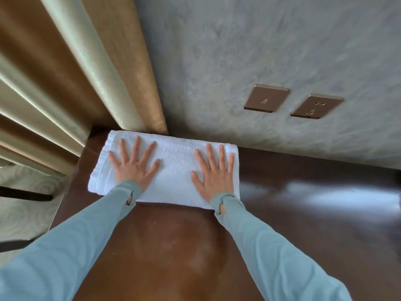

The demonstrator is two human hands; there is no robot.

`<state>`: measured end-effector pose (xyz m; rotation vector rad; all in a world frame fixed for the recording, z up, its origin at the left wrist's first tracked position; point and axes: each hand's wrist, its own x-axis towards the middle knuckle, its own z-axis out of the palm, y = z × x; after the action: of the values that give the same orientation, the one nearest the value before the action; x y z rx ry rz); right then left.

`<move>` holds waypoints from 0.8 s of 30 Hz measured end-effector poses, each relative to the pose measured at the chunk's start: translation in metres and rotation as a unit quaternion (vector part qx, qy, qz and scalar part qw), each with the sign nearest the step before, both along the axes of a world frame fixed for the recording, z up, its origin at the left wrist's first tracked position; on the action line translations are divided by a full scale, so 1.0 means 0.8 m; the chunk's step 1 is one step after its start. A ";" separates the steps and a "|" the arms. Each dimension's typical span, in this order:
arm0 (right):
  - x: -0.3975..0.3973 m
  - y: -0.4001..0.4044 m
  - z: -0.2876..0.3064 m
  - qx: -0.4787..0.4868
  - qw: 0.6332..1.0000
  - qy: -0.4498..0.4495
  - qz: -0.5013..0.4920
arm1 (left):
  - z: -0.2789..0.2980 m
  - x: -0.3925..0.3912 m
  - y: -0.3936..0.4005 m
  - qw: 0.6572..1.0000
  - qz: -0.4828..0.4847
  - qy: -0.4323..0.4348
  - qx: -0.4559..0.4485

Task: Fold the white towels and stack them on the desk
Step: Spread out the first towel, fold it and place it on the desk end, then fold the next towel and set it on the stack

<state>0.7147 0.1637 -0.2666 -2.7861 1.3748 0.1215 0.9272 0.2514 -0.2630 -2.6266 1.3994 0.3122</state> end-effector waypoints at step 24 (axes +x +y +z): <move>-0.589 -0.011 0.286 0.173 0.794 -0.289 -0.506 | 0.245 -0.617 -0.164 0.941 -0.176 0.289 -0.030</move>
<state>0.2434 0.1545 -0.0381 -1.3078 2.0887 -0.4191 0.4339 0.1205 -0.0669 -2.3510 2.0357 1.0651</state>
